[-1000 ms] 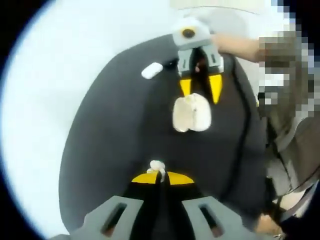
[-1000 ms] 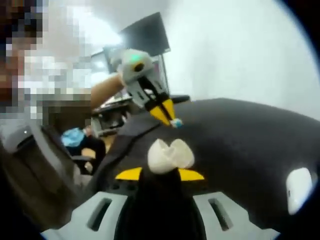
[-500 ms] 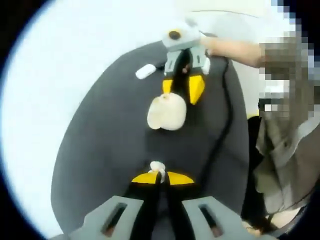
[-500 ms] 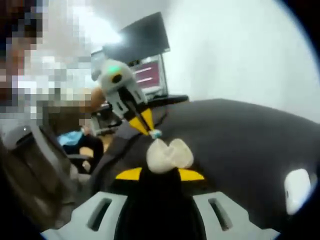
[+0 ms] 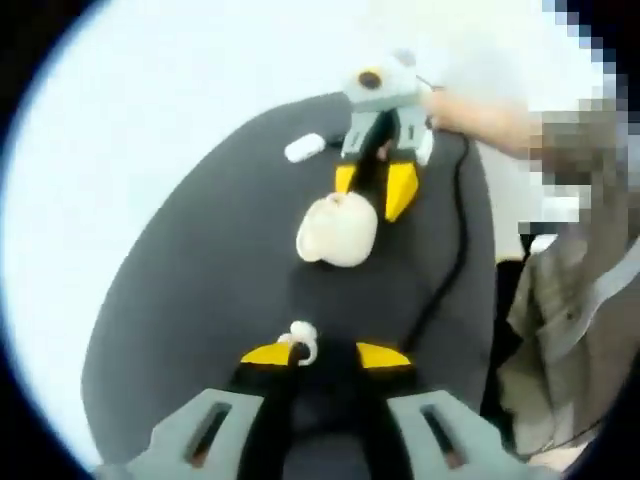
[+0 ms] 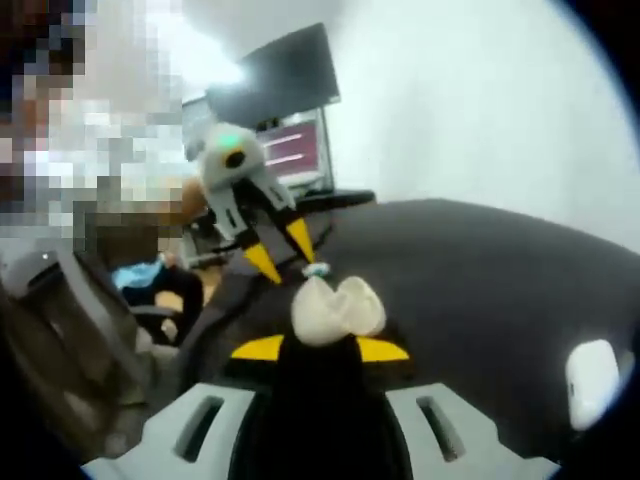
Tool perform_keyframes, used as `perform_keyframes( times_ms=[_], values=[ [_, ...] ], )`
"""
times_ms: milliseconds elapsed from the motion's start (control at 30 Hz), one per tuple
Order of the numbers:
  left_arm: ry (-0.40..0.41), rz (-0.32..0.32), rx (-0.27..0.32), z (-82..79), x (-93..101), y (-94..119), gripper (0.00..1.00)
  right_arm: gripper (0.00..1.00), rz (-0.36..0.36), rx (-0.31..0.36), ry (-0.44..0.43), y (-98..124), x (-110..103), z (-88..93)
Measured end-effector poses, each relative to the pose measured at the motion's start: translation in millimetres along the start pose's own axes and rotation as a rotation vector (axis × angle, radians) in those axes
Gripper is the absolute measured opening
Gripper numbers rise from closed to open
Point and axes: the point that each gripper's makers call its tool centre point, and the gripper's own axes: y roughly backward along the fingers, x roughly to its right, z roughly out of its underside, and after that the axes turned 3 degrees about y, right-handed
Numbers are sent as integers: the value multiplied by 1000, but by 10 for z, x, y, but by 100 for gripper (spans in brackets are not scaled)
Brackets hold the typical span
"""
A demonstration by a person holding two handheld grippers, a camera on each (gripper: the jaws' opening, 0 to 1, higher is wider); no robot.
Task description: Pick up three earphones and place each one into its charging case using tactile feedback, ensure that each earphone is properly inserted and securely positioned inside the case.
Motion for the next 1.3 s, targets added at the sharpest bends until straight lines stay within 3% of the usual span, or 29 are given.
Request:
perform_keyframes(
  times_ms=[100, 233, 400, 567, 767, 867, 1000, 1100, 1300],
  values=[
    [-2, 20, 49, -92, 25, 32, 18, 27, 0, 0, -2, -2, 5, -2],
    [57, 96, 182, -347, 165, 32, 13, 27, -1, 4, -24, -4, 9, -10],
    [90, 144, 203, -405, 267, -113, 13, 28, -30, 15, -82, -11, -19, -35],
    [201, 201, 253, -423, 283, -227, 14, 29, -38, 21, -110, -15, -35, -47],
    [313, 235, 335, -468, 155, -271, 16, 28, -35, 27, -155, -14, -22, -65],
    [341, 259, 339, -469, 140, -308, 15, 28, -38, 26, -165, -16, -31, -63],
    [357, 275, 348, -474, 170, -351, 15, 25, -29, 24, -160, -15, -30, -56],
    [321, 283, 376, -493, 217, -362, 16, 22, -9, 15, -78, -10, -13, -30],
    [253, 275, 406, -508, 278, -378, 19, 22, -3, 11, -42, 1, -32, -28]
  ],
)
